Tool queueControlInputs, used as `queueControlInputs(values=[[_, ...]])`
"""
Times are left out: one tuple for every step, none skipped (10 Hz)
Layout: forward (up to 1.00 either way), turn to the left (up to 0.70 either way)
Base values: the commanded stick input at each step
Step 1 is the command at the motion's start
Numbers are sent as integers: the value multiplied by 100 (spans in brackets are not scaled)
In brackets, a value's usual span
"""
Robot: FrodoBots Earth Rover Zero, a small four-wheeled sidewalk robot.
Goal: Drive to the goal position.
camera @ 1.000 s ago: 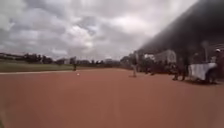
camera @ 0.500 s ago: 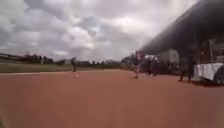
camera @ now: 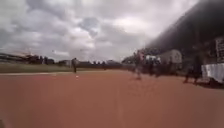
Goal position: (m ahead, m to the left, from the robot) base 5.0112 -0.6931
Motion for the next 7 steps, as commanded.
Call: queueControlInputs(values=[[70, 0], [70, 0], [70, 0], [70, 0], [70, 0], [70, 0], [70, 0]])
